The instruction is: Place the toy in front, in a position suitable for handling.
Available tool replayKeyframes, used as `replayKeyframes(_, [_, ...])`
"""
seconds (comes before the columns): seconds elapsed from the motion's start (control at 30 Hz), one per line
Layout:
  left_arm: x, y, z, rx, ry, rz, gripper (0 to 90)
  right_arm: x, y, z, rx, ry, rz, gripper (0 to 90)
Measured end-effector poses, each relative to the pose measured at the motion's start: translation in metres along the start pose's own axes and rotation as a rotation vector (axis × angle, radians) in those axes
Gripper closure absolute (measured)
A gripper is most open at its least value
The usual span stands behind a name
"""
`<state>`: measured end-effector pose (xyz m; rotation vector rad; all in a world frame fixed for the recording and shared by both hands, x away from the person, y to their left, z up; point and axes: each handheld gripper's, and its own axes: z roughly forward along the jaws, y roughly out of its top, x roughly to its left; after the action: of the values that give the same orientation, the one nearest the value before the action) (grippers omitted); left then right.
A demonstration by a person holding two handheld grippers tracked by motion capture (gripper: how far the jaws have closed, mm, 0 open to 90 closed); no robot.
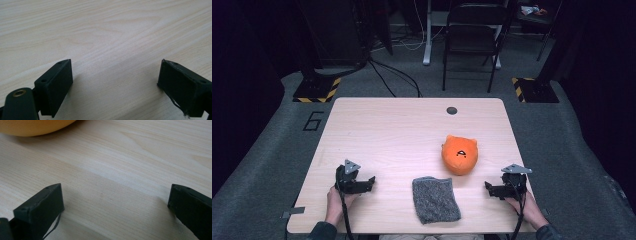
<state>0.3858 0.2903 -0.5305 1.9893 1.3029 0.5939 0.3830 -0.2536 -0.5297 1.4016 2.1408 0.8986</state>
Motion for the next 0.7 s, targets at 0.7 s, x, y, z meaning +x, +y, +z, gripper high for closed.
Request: replayKeyframes(0.7, [0.0040, 0.0023, -0.0039, 0.011, -0.002, -0.023, 12.0, 0.0000, 0.0000, 0.0000, 0.000, 0.000, 0.002, 0.0])
